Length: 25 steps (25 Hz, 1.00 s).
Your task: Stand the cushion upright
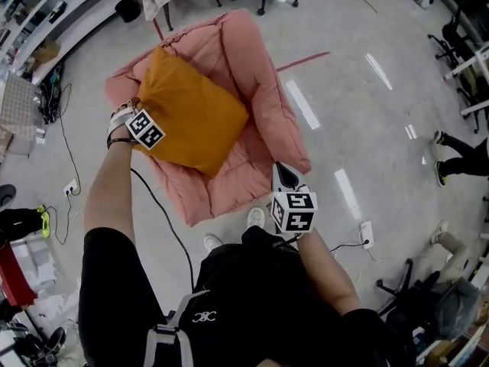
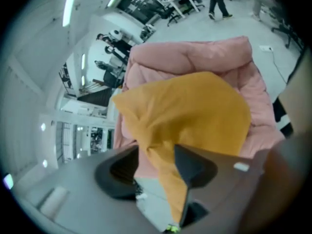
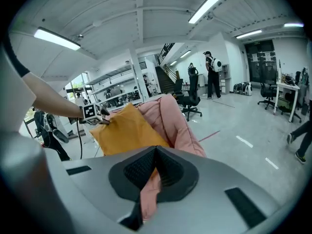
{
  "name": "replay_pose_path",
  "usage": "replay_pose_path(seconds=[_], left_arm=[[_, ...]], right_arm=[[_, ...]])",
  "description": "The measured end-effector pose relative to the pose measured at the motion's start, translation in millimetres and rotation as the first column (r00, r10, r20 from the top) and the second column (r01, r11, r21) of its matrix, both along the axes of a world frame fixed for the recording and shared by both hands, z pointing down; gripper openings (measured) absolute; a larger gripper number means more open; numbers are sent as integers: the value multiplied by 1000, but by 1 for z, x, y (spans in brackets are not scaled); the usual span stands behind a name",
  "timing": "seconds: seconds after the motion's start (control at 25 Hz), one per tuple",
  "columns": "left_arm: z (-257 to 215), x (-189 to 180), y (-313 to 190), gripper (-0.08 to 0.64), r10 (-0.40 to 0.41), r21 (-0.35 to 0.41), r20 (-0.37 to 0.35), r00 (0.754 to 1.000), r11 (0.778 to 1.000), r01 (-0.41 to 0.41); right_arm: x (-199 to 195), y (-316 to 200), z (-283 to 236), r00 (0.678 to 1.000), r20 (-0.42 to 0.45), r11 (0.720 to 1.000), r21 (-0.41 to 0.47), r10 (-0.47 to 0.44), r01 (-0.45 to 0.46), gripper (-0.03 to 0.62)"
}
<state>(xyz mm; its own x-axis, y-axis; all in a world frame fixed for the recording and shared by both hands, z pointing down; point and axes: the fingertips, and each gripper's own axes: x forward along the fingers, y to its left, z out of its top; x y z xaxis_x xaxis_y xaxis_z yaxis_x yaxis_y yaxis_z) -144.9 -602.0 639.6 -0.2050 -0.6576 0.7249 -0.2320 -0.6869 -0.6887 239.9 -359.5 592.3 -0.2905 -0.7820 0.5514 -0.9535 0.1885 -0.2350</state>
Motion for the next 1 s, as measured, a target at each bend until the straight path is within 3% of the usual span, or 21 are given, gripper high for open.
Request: replay_pose_path(seconds=[0.12, 0.24, 0.32, 0.44, 0.56, 0.64, 0.72, 0.88, 1.0], left_arm=[[-9, -2, 5, 305, -36, 15, -83, 996, 999, 37], [-30, 2, 14, 305, -48, 80, -179, 983, 995, 63], [-53, 8, 23, 298, -59, 152, -299, 952, 982, 108], [-95, 24, 47, 129, -95, 232, -522, 848, 941, 248], [-122, 37, 83, 0, -113, 223, -706, 699, 902, 370], [-129, 46, 111, 0, -134, 166, -800, 585, 888, 429], [-137, 57, 135, 0, -151, 121, -856, 495, 871, 475], [-153, 72, 173, 0, -153, 79, -910, 385, 848, 523], [-157, 71, 208, 0, -155, 53, -927, 343, 849, 526]], right_arm=[[-14, -3, -2, 999, 0, 999, 10, -36, 36, -6], [-31, -7, -7, 998, -2, 997, 32, -71, 71, -6], [-42, -11, -14, 996, 0, 995, 50, -90, 90, -6], [-55, -17, -27, 994, 8, 991, 78, -108, 107, -6], [-76, -21, -47, 993, 18, 987, 111, -118, 115, -6], [-93, -21, -58, 990, 27, 982, 138, -135, 130, -6], [-104, -24, -70, 988, 38, 975, 171, -153, 145, -6], [-127, -27, -99, 988, 31, 959, 244, -154, 142, -6], [-156, -23, -114, 989, 6, 948, 287, -148, 140, -6]])
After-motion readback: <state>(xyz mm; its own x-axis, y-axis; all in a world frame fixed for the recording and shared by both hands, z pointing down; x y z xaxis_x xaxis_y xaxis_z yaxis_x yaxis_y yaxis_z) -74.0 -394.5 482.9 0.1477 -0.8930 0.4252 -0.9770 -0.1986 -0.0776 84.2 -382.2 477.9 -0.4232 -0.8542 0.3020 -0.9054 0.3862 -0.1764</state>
